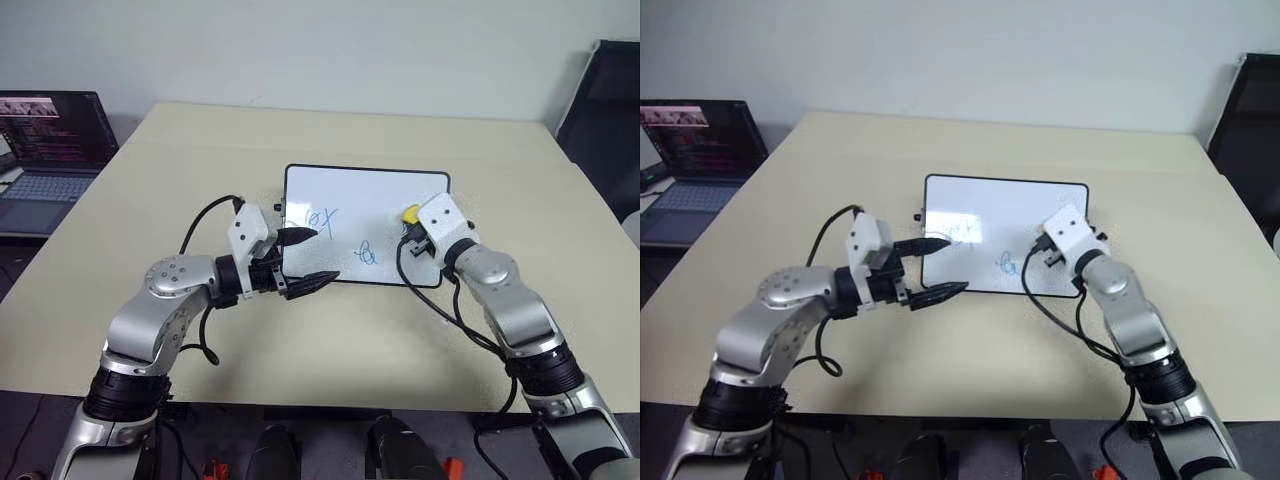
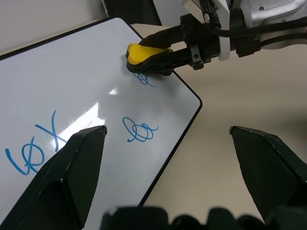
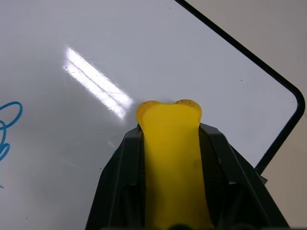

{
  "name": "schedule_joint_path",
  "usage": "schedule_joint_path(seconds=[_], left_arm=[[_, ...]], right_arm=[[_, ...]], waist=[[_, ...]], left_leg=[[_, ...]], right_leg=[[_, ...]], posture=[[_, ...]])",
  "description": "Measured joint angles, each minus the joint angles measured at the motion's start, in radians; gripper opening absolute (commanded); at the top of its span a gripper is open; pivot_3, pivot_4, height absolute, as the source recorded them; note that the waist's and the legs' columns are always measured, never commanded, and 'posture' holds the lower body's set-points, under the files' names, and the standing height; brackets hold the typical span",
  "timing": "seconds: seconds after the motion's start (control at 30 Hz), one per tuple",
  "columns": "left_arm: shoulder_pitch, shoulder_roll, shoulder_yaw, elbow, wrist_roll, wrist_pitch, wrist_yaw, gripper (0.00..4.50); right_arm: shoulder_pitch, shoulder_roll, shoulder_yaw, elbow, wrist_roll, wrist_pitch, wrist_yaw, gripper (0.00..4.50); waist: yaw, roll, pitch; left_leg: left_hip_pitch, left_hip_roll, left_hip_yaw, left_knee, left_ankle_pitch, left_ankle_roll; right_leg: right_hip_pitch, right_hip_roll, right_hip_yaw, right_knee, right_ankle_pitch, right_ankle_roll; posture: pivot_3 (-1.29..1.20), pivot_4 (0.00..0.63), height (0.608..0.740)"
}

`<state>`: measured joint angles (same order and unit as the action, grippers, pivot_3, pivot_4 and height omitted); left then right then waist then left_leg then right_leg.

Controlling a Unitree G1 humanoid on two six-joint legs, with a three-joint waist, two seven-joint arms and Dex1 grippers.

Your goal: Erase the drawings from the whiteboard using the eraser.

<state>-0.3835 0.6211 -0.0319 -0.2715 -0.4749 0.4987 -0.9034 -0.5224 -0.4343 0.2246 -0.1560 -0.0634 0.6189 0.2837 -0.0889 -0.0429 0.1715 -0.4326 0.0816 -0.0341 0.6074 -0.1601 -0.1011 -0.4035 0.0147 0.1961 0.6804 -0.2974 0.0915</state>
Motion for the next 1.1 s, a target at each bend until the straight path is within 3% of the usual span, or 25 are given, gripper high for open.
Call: schedule_joint_path(seconds=[0.27,0.53,0.9,1.1], left_arm=[[0.0,0.0,0.0,-0.006,-0.002,0.005,0.001,4.5],[-0.001,0.0,0.0,-0.012,-0.015,0.021,-0.001,4.5],[-0.005,0.0,0.0,-0.013,-0.017,0.023,-0.002,4.5],[-0.005,0.001,0.0,-0.013,-0.018,0.026,-0.002,4.5]], right_arm=[[0.051,-0.049,0.049,-0.089,0.004,0.089,0.15,1.15],[0.0,-0.026,0.006,-0.01,-0.077,0.009,0.028,1.15],[0.076,-0.097,0.075,-0.119,-0.063,0.093,0.236,1.14],[0.037,-0.096,0.098,-0.072,-0.143,0.029,0.166,1.14]], waist=[[-0.002,0.0,0.0],[-0.004,-0.001,0.0],[-0.009,-0.001,0.0],[-0.021,-0.002,0.0]], left_leg=[[0.0,0.0,0.0,-0.001,0.0,0.0],[0.0,-0.001,0.0,0.001,0.001,0.001],[0.0,-0.001,0.0,-0.001,0.001,0.001],[0.001,-0.002,0.0,0.001,0.001,0.001]], right_leg=[[0.0,0.0,0.0,0.0,0.0,0.0],[-0.001,0.0,0.002,-0.001,0.0,0.0],[-0.001,0.0,0.002,-0.001,0.0,0.0],[-0.003,0.0,0.003,-0.002,0.0,0.0]], posture=[[0.0,0.15,0.74],[0.0,0.15,0.74],[0.0,0.15,0.74],[0.0,0.15,0.74]])
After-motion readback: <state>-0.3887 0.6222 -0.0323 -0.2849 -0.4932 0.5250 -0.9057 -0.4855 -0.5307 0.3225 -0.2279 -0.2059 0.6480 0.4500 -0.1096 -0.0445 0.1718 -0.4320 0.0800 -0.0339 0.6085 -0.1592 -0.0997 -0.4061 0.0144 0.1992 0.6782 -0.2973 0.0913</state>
